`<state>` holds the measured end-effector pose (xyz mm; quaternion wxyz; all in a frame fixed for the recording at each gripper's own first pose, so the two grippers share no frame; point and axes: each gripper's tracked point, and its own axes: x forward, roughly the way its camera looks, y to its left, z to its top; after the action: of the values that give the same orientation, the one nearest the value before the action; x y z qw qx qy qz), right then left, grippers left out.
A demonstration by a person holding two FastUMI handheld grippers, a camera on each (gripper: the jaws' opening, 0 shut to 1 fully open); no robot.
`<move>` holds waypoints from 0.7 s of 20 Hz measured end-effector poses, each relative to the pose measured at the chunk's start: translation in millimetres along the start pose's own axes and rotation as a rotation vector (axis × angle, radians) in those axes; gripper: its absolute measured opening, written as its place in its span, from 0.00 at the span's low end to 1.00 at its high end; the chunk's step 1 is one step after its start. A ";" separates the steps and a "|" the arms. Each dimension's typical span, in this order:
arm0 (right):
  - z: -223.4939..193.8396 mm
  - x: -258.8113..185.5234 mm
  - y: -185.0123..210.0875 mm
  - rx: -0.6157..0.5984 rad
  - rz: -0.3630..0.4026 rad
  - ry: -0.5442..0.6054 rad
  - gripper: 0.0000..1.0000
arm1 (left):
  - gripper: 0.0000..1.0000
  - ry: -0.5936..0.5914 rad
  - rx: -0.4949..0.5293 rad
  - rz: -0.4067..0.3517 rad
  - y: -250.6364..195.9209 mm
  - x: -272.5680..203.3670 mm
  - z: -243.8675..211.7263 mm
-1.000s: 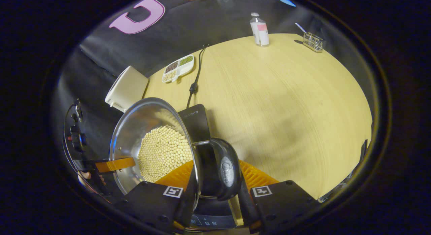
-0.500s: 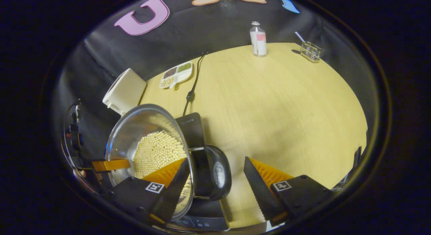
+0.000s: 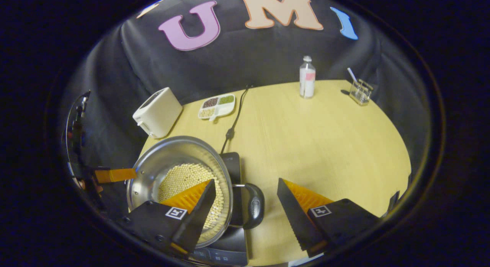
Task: First push the handle of the pot to place it horizontally, then grasp the pot with both hands and set it on the induction cooktop.
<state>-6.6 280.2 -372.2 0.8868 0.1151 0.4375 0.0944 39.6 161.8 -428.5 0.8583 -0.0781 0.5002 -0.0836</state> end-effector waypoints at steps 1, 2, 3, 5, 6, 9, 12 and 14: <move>9.6 -5.3 -3.0 -0.015 -0.002 -0.035 0.94 | 0.98 -0.054 0.016 0.008 -6.4 -8.1 11.4; 20.5 -11.7 -6.0 -0.024 -0.003 -0.075 0.94 | 0.98 -0.108 0.028 0.016 -13.3 -16.8 24.1; 32.6 -18.0 -10.3 -0.033 -0.004 -0.116 1.00 | 0.98 -0.159 0.040 0.024 -20.6 -25.7 35.3; 58.1 -35.2 -25.0 -0.061 -0.016 -0.200 1.00 | 0.98 -0.280 0.054 0.047 -42.3 -47.6 62.6; 73.7 -44.3 -34.3 -0.080 -0.027 -0.246 1.00 | 0.98 -0.336 0.054 0.050 -53.9 -60.6 74.9; 124.8 -76.1 -69.4 -0.132 -0.055 -0.385 1.00 | 0.97 -0.492 0.051 0.054 -100.8 -96.9 112.6; 171.3 -109.3 -107.6 -0.144 -0.059 -0.506 1.00 | 0.97 -0.605 0.012 0.069 -151.6 -132.0 136.9; 206.8 -136.4 -135.9 -0.161 -0.055 -0.598 0.94 | 0.97 -0.695 -0.010 0.089 -184.9 -154.6 152.0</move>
<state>85.7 88.6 -186.2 0.9847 0.0552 0.1512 0.0669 84.9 23.7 -183.4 0.9797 -0.0843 0.1814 -0.0122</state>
